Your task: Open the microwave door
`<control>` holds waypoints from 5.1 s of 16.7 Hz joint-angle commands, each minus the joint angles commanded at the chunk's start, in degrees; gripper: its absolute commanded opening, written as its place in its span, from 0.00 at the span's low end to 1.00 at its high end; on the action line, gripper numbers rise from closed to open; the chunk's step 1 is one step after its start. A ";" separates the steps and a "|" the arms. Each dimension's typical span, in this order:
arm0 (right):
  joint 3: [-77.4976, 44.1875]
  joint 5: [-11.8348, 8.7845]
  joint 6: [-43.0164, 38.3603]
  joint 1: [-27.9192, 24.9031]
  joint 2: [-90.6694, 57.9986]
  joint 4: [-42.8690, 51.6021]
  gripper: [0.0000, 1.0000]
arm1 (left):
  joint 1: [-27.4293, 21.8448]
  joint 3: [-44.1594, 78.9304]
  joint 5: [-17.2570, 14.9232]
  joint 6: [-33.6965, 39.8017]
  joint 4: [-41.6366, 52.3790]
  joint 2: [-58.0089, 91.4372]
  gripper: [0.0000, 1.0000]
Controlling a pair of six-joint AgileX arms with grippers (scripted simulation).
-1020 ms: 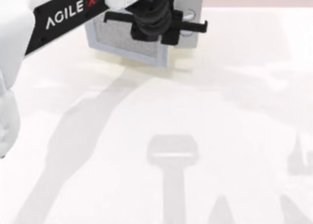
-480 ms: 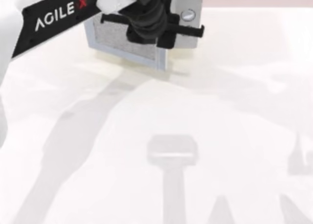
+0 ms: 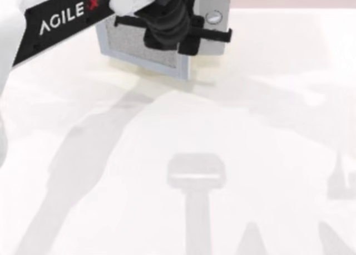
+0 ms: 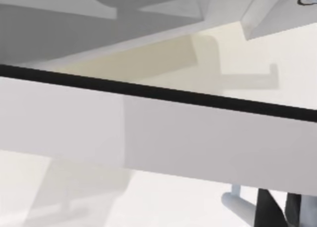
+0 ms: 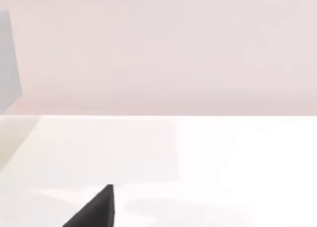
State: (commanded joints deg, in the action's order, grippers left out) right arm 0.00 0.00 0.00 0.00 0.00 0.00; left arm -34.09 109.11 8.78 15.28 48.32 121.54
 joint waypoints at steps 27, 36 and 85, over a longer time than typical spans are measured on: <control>0.00 0.00 0.00 0.00 0.00 0.00 1.00 | 1.36 -8.19 -3.69 -6.63 -3.61 -5.38 0.00; 0.00 0.00 0.00 0.00 0.00 0.00 1.00 | 1.36 -8.19 -3.69 -6.63 -3.61 -5.38 0.00; 0.00 0.00 0.00 0.00 0.00 0.00 1.00 | 4.56 -18.21 -10.66 -18.34 -6.85 -12.62 0.00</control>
State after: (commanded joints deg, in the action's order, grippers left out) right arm 0.00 0.00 0.00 0.00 0.00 0.00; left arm -29.53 90.90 -1.88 -3.07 41.46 108.92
